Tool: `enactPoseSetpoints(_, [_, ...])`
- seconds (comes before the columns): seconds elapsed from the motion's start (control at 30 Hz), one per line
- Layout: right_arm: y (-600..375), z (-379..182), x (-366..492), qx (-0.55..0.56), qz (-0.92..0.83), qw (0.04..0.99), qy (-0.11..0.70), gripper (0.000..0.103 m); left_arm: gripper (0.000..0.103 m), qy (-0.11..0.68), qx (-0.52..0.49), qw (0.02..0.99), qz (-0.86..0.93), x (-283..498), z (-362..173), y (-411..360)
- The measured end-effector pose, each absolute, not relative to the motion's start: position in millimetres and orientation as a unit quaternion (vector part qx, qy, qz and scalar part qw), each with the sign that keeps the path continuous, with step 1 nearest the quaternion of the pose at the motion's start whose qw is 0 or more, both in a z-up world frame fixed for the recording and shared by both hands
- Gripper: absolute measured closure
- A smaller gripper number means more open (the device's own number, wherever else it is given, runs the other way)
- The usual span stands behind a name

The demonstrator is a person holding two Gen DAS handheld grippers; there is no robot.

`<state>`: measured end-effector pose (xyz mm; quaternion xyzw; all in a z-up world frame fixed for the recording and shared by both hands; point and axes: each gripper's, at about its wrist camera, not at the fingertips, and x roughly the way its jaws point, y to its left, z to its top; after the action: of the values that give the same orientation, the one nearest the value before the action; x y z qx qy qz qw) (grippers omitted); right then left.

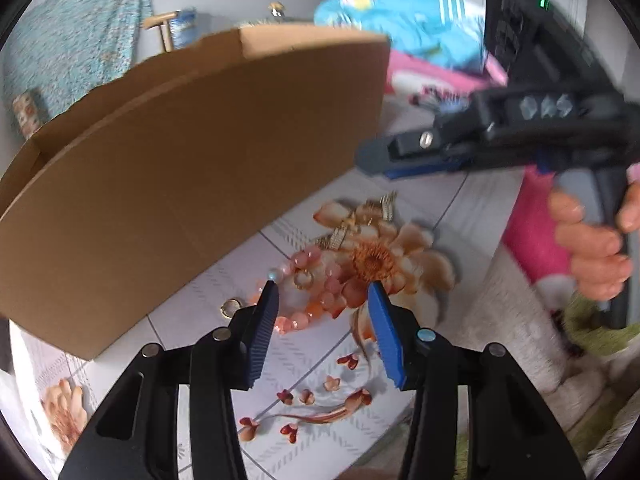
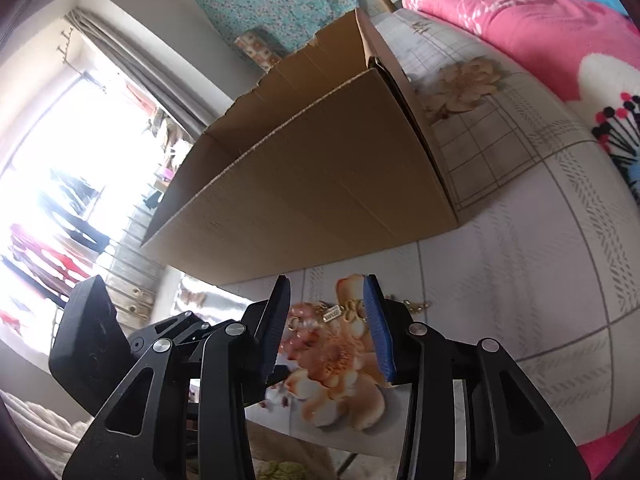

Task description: Organize jewelry

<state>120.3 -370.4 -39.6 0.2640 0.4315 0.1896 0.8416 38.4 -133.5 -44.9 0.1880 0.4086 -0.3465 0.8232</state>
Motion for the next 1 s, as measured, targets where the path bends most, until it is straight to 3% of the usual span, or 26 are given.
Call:
enactPoseSetpoints(0.07, [-371.7,-39.7,119.9,0.267,0.190,0.842,0.429,0.065,0.058,0.411,0.210,0.819,-0.340,39.0,-49.8,-140.3])
enactPoseSetpoints(0.13, [-373.2,-40.0,119.0,0.271,0.192,0.842,0.425,0.065,0.066,0.415,0.209,0.816,-0.343,40.5,-49.7,-142.7])
enactPoseSetpoints(0.27, [-377.4,-44.2,120.3,0.278,0.199,0.841,0.419,0.065,0.094,0.418,0.210,0.812,-0.348,47.0,-48.7,-147.8])
enactPoseSetpoints(0.77, [-394.8,-37.9,96.3,0.306,0.194,0.844,0.396,0.065,0.094,0.365,0.113,0.867,-0.319,69.2,18.8,-97.5])
enactPoseSetpoints(1.0, [-388.8,-32.2,92.8,0.303,0.197,0.848,0.389,0.065,0.094,0.355,0.134,0.894,-0.238,62.7,26.2,-52.1])
